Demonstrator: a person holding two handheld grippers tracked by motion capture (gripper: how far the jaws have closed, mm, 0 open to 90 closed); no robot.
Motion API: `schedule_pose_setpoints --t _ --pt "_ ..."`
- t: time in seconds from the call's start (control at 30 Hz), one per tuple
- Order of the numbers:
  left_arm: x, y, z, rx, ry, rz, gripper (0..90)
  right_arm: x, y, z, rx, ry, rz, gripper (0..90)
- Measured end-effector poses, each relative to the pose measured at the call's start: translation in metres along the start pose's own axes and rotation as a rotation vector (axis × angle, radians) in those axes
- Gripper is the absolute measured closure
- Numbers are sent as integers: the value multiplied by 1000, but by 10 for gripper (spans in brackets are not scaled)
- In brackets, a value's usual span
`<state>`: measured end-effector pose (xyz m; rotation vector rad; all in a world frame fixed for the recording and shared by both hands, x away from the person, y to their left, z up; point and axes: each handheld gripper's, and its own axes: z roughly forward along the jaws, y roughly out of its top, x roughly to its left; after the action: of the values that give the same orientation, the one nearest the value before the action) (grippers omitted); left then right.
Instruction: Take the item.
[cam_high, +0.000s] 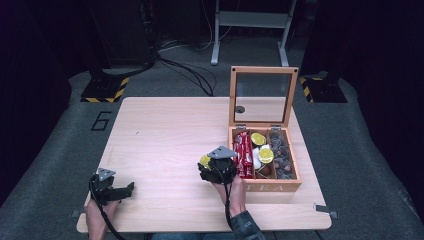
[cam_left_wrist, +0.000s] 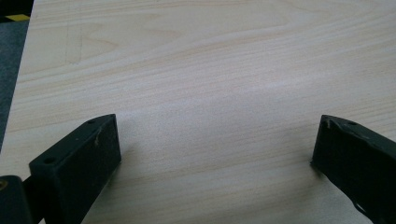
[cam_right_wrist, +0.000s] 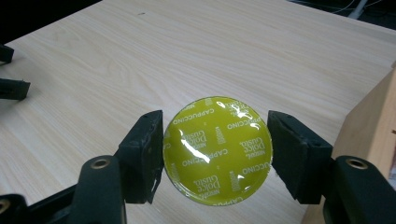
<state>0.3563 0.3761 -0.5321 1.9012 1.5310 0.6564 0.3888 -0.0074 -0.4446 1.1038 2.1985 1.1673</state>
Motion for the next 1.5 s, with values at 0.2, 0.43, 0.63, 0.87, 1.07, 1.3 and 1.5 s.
schedule_pose_setpoints --t 0.2,0.43,0.63,0.87,1.07,1.3,1.5 --pt "0 0 0 0 0 0 7 6 -1 11 23 6 0 375" --pt "0 0 0 0 0 0 7 7 -7 22 62 5 2 375" --pt "0 0 0 0 0 0 7 7 -12 31 95 3 10 375" --pt "0 0 0 -1 0 0 7 7 -16 43 131 -9 19 374" --pt "0 0 0 -1 0 0 7 7 -21 52 160 -7 25 374" --pt "0 0 0 0 0 0 7 4 -24 57 178 -17 25 374" --pt "0 0 0 0 0 0 7 4 -24 57 175 -20 28 368"
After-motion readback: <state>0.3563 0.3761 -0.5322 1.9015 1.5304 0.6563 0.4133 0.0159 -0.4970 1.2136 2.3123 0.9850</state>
